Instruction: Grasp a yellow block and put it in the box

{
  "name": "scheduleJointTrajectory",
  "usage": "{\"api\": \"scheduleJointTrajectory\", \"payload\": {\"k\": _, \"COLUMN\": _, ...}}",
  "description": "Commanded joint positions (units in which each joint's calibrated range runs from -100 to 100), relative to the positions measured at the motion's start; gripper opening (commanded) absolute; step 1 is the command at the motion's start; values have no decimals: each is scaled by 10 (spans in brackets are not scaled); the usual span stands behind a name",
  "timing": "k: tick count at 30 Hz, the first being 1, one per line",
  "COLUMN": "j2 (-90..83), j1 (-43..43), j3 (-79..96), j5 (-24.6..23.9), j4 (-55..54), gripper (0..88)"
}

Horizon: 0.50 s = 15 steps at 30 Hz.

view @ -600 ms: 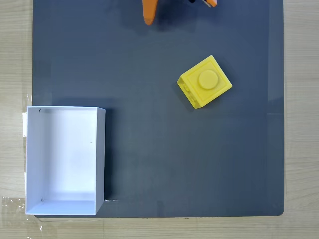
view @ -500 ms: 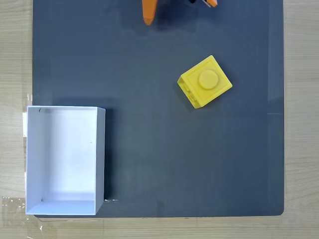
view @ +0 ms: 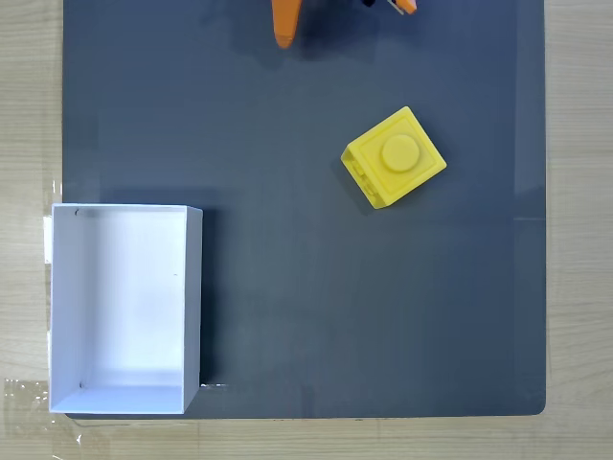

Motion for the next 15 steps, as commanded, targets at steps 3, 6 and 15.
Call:
{"api": "scheduleJointTrajectory", "payload": {"k": 3, "j2": 3, "j1": 1, "j3": -10, "j5": 0, "j4": 6, "gripper": 10}}
{"api": "scheduleJointTrajectory", "payload": {"k": 6, "j2": 3, "j1": 0, "j3": -11, "j5": 2, "j4": 6, "gripper": 10}}
{"api": "scheduleJointTrajectory", "payload": {"k": 15, "j2": 73, "j1": 0, "j3": -21, "j5": 4, "j4": -51, "gripper": 10}}
